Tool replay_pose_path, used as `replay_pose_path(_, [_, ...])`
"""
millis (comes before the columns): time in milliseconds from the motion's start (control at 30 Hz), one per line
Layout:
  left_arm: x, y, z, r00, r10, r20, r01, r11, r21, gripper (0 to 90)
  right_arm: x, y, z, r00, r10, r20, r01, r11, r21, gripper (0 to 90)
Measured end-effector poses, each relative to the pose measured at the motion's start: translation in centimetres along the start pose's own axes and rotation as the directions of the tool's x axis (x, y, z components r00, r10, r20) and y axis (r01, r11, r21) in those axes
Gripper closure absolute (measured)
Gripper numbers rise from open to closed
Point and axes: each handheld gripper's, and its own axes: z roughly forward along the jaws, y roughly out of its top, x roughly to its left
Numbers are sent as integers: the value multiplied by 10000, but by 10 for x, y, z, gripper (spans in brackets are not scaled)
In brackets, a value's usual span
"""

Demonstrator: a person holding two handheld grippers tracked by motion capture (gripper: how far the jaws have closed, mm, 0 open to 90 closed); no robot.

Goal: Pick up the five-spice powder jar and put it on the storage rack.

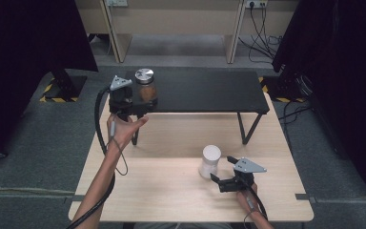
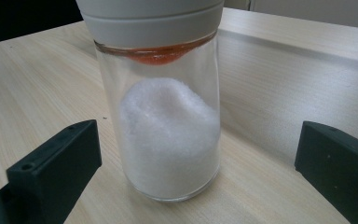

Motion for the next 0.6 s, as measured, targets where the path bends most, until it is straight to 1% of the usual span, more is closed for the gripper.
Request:
replay_pose_path(67, [4,-11,-5,9992,10,404,-8,10000,-61,0,0,0,0,10000,-2,2,2,10000,3,5])
replay_pose_path(167, [4,-31,-13,9974,19,714,-4,9998,-212,0,0,0,0,10000,-7,7,7,10000,5,5])
replay_pose_path(233, [11,-47,-16,9926,3,1211,56,9988,-484,0,0,0,0,10000,-19,9,19,10000,8,5])
replay_pose_path(267, [14,-53,-16,9901,-81,1402,153,9986,-500,0,0,0,0,10000,-20,12,20,10000,15,5])
replay_pose_path(300, [14,-58,-16,9894,-134,1446,204,9987,-468,0,1,0,0,10000,-23,20,23,10000,23,5])
replay_pose_path(367, [12,-67,-14,9908,-41,1351,91,9993,-365,0,1,0,0,10000,-17,18,17,10000,15,5])
replay_pose_path(467, [14,-84,-13,9895,73,1442,-6,9989,-459,0,1,0,0,10000,-20,20,19,10000,24,5])
replay_pose_path(500, [13,-91,-12,9895,204,1429,-129,9985,-535,0,1,0,0,10000,-26,19,26,10000,21,5])
replay_pose_path(600, [9,-103,-12,9894,488,1369,-404,9972,-637,0,1,0,0,10000,-23,22,23,10000,20,5])
